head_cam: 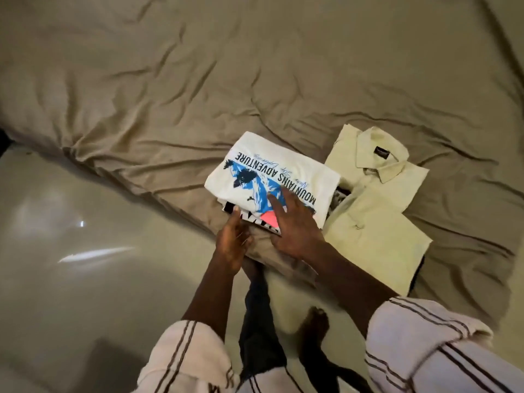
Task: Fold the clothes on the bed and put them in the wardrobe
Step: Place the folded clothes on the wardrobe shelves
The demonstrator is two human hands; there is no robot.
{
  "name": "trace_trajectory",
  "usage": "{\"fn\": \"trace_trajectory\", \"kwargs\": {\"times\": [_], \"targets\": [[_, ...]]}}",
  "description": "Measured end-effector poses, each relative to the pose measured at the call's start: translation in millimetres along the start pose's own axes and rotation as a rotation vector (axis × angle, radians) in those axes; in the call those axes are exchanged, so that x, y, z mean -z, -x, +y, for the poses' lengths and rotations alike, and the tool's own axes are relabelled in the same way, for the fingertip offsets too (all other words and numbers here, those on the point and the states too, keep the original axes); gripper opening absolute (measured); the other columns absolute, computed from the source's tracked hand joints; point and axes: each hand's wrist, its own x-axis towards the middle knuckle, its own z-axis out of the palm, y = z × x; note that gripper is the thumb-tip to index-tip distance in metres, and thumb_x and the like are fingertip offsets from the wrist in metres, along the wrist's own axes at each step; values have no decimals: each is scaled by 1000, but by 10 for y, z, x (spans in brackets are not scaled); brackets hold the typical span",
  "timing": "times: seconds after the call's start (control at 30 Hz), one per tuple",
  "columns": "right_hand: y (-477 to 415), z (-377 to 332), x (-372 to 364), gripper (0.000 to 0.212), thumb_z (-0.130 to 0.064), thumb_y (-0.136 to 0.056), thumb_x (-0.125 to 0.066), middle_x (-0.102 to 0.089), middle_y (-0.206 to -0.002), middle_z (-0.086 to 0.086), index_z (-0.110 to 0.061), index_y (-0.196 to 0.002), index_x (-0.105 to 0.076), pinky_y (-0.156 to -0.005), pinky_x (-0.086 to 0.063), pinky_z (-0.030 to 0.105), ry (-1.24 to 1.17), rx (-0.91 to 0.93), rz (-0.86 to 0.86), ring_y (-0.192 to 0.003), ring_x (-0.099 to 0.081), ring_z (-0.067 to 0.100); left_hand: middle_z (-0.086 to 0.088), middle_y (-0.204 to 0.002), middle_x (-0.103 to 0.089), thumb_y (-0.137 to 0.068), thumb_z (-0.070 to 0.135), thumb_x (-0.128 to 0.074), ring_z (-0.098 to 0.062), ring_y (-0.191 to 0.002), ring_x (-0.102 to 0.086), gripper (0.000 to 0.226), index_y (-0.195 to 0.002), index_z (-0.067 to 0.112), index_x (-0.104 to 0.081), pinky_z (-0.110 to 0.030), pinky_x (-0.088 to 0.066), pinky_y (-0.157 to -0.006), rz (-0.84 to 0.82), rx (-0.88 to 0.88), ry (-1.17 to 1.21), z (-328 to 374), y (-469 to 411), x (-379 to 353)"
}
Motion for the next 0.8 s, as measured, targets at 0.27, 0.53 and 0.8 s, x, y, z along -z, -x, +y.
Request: {"fn": "trace_trajectory", "kwargs": {"times": [0.27,0.53,0.8], "targets": [[-228,-39,-402,136,-53,-72,-82,1,-170,22,-22,-163,13,-126,-18,57,132,-115,126,-157,-5,42,-2,-105,-79,-96,47,-63,-16,-83,-75,36,-122,24,-72,-27,-56,-63,-32,35,80,170,-405,-239],[-637,215,86,126,-63,-74,-79,-53,-137,17,-18,-165,-2,-87,-53,47,41,-219,237,-112,-62,40,-10,-98,-70,-97,48,-57,-27,-95,-72,46,-114,7,-63,-41,-61,-90,-301,-24,189,549,-497,-381],[-907,415,720,88,-49,-66,-87,-67,-115,8,-19,-137,-46,-83,-43,36,-114,-324,39,-110,-62,37,3,-120,-62,-77,77,-62,-24,-115,-55,70,-127,29,-65,-50,-45,-95,-305,54,46,438,-707,-243]]}}
